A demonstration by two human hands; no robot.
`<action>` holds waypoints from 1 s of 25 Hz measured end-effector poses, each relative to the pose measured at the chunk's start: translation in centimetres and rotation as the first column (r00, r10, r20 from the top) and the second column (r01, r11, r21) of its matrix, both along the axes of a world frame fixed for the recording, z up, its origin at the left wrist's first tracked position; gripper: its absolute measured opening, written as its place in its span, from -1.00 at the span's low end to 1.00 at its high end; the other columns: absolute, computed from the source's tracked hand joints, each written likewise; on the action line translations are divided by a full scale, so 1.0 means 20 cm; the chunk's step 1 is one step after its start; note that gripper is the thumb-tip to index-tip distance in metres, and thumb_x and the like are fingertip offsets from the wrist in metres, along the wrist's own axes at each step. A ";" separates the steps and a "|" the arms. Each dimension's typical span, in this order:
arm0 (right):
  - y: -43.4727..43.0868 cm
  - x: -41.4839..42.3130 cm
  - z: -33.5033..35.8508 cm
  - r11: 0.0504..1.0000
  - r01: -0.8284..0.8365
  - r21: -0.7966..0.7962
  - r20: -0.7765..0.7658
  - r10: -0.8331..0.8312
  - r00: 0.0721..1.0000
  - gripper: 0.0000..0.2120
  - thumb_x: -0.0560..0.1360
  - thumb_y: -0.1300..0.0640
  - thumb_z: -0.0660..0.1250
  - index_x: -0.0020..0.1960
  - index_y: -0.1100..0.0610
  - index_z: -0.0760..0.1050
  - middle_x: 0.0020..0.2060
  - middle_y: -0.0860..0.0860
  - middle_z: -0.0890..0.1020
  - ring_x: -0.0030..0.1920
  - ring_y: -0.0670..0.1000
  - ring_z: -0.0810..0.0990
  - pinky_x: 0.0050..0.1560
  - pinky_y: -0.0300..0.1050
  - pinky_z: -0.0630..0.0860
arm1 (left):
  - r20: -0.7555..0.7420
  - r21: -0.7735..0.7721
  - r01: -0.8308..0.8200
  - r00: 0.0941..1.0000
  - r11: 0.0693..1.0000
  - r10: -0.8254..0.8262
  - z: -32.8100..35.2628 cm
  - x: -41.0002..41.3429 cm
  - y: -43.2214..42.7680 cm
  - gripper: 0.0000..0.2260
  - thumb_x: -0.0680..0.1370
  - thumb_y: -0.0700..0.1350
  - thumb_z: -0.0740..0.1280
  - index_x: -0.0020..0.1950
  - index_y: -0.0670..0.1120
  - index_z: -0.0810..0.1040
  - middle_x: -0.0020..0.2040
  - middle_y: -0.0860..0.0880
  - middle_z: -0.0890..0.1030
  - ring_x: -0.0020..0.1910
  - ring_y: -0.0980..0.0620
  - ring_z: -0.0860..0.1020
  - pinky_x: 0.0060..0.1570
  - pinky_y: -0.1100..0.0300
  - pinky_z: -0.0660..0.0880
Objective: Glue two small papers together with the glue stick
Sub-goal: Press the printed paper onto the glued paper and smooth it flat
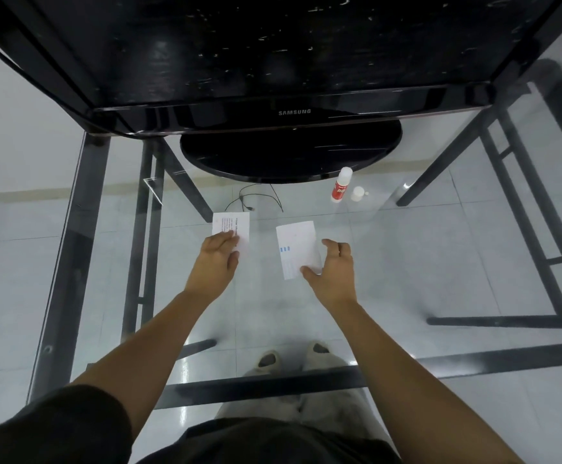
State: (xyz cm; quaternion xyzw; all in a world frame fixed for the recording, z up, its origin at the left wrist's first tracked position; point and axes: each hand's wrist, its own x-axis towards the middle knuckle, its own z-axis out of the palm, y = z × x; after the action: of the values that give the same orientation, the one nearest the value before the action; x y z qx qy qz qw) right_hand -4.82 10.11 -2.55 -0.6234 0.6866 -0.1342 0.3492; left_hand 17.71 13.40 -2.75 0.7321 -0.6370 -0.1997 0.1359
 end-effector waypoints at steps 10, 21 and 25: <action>-0.05 -0.09 0.05 0.993 -0.060 0.103 0.237 0.034 0.971 -0.33 0.39 0.23 0.44 0.40 0.10 0.20 0.22 0.08 0.46 0.01 -0.01 0.51 -0.05 -0.21 0.53 | -0.015 -0.001 -0.055 0.998 0.998 0.055 0.01 -0.22 0.06 -0.68 0.54 -0.25 0.28 0.29 -0.27 0.44 0.30 -0.24 0.47 0.30 -0.24 0.37 0.29 -0.02 0.34; -0.04 -0.40 0.14 0.999 0.046 0.005 0.305 -0.045 0.951 -0.83 0.49 0.16 0.34 0.08 0.13 0.53 0.01 0.05 0.65 -0.21 -0.16 0.54 -0.30 -0.56 0.41 | -0.123 -0.028 -0.042 0.992 0.999 0.038 -0.02 -0.56 -0.02 -0.69 0.53 -0.27 0.29 0.27 -0.27 0.46 0.29 -0.22 0.48 0.31 -0.21 0.36 0.31 0.02 0.34; 0.00 -0.45 0.16 0.995 0.092 -0.030 0.254 -0.082 0.964 -0.79 0.50 0.15 0.33 0.13 0.14 0.53 0.05 0.04 0.64 -0.18 -0.13 0.53 -0.30 -0.57 0.41 | -0.140 -0.012 -0.028 0.990 1.000 0.026 -0.02 -0.66 -0.03 -0.68 0.55 -0.23 0.26 0.31 -0.23 0.42 0.34 -0.19 0.44 0.36 -0.15 0.31 0.35 0.05 0.29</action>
State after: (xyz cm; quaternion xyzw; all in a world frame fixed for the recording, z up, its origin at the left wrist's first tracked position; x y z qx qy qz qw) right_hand -13.85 10.03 0.57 -0.5776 0.6605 -0.2418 0.4144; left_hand 4.59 12.80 -3.25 0.7237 -0.6174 -0.2442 0.1881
